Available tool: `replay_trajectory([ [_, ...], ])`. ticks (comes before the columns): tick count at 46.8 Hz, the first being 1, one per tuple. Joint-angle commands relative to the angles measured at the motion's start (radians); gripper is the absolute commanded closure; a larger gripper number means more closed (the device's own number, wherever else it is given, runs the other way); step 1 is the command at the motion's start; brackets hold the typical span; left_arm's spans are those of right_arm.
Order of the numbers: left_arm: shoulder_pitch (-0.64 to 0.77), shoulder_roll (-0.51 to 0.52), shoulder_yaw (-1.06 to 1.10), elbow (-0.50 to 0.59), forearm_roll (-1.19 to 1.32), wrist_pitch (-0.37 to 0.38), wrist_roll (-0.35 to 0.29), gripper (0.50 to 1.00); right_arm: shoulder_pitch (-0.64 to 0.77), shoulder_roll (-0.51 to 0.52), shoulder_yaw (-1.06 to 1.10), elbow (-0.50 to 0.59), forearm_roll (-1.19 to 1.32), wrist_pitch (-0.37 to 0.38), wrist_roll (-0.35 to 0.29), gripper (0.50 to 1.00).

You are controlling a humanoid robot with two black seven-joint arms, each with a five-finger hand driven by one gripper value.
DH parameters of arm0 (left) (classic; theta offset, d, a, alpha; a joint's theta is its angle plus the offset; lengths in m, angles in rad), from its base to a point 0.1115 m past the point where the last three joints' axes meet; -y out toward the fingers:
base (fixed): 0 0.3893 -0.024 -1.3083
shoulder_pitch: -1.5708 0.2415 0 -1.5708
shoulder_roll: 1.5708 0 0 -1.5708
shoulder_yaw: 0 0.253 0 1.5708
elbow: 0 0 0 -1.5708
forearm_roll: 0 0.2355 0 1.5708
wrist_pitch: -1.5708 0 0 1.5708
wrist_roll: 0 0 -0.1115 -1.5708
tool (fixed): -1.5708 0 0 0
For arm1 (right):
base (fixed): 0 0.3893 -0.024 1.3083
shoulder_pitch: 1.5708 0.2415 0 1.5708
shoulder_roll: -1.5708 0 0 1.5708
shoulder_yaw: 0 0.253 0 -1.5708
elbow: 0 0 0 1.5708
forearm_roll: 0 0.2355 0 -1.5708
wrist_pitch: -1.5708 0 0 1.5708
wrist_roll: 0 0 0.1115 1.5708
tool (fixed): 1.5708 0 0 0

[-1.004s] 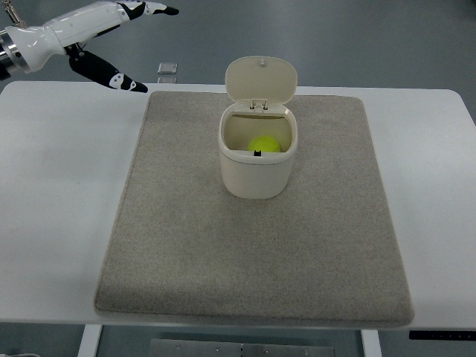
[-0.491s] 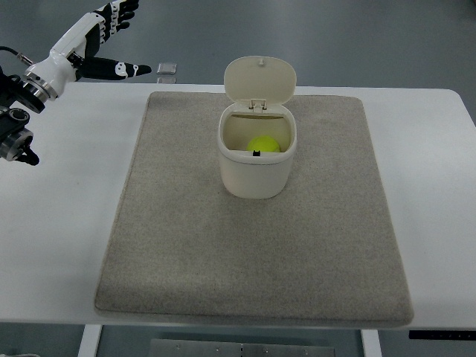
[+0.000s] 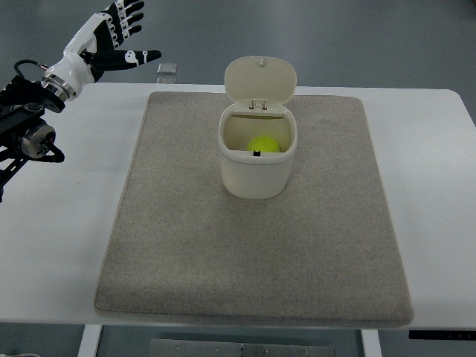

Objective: Put tennis ball into box with left hand

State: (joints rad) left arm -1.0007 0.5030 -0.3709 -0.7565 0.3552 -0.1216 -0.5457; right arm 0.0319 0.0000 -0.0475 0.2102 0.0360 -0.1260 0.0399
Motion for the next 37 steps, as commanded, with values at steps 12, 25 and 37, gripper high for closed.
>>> replay_trajectory([
  [12,-0.055,-0.018,-0.005,0.022,-0.185,-0.101,0.168,0.508,0.0,0.0,0.0,0.0,0.001,0.0,0.0,0.599],
  [25,-0.047,-0.006,-0.01,0.025,-0.328,-0.296,0.299,0.508,0.0,0.0,0.0,0.0,0.001,0.0,0.0,0.599],
  [37,0.03,0.019,-0.011,0.025,-0.527,-0.392,0.323,0.508,0.0,0.0,0.0,0.0,0.001,0.0,0.0,0.599],
])
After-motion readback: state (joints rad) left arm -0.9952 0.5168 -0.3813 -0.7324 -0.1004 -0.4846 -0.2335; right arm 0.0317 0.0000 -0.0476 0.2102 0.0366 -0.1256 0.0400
